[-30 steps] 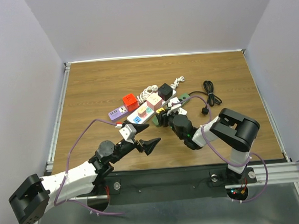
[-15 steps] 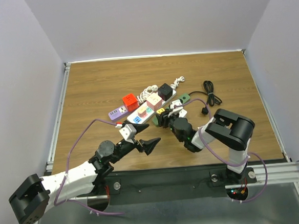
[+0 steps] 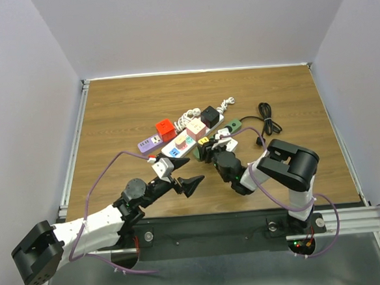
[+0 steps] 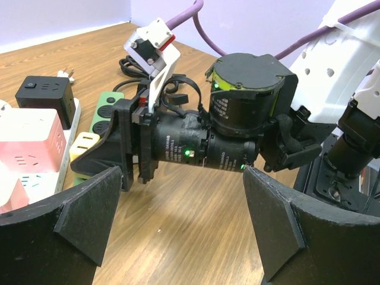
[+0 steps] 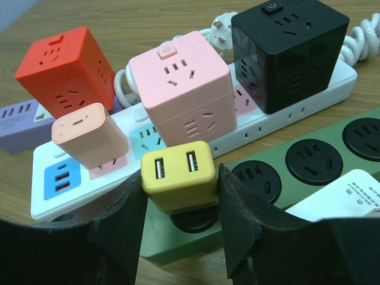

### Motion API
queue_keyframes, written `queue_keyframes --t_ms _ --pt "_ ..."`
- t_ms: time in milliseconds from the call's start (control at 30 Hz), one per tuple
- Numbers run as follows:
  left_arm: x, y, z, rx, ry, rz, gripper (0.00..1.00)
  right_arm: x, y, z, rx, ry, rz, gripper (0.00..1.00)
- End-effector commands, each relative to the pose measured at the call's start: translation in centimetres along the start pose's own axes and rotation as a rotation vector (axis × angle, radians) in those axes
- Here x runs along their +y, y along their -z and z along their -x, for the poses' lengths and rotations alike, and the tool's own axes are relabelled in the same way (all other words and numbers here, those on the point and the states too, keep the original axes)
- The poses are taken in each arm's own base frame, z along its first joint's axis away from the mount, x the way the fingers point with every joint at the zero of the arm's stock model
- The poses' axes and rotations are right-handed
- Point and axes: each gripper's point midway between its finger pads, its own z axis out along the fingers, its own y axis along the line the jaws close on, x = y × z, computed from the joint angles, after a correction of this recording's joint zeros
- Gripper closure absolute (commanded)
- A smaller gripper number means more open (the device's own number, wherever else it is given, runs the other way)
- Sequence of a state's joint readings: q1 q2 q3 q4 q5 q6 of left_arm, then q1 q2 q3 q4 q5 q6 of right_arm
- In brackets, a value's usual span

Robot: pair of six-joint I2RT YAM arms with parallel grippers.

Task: Insert the plug

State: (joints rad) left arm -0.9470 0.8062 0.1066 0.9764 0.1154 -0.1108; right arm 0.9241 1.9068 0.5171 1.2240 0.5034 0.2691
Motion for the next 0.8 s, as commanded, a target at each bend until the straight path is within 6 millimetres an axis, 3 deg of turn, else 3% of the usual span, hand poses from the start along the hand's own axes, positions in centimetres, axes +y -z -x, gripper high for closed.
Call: queue_keyframes --t_ms 0,333,533,667,767 --pt "-0.3 -0.4 2.1 -0.073 -0.020 -0.013 0.07 -6.5 13.7 -20.6 0.858 0.355 -0.049 1.00" --pt "-0.5 -0.5 2.1 -0.073 -0.023 -0.024 0.07 -7.1 16.2 -21.9 0.911 0.292 -0.078 1.00" --pt "-0.5 -0.5 1.9 -0.068 -0.018 -0.023 0.07 -6.2 16.0 -22.2 0.925 0.280 -0.042 1.00" --pt "-0.5 -0.3 2.1 -0.076 -0.016 -0.025 0.07 -7.0 16.7 -23.3 0.962 0.289 -0.062 1.00" --pt "-0.6 -0.4 2.1 -0.075 -0.016 -0.029 0.07 -6.3 16.2 -22.8 0.948 0.285 -0.047 0.99"
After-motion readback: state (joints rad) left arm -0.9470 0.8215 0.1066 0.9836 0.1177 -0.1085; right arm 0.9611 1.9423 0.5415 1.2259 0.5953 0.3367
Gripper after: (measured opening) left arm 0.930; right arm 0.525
